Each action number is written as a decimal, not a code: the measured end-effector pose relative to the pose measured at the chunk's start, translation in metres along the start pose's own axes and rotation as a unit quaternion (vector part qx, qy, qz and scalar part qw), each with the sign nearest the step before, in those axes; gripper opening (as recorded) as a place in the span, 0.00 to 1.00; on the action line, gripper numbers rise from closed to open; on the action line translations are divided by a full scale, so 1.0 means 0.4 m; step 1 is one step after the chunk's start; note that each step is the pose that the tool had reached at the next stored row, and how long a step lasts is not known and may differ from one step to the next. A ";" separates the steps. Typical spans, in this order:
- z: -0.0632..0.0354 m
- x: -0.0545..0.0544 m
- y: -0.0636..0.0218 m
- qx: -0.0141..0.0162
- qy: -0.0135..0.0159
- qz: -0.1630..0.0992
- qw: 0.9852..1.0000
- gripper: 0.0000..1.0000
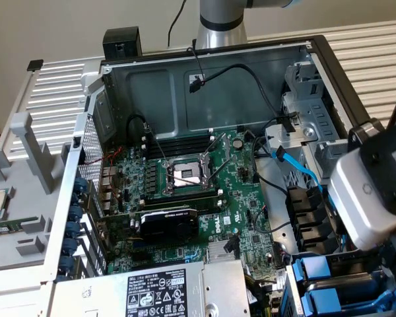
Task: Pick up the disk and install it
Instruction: 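Insert the first disk wire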
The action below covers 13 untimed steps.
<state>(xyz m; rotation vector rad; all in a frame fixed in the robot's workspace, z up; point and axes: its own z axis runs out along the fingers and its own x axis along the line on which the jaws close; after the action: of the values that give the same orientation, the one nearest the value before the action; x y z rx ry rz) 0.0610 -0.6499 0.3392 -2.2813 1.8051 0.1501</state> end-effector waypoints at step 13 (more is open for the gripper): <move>0.004 0.007 0.001 -0.005 -0.011 0.002 1.000 0.40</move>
<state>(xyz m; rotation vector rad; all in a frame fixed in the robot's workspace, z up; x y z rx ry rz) 0.0615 -0.6521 0.3370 -2.2732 1.8018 0.1852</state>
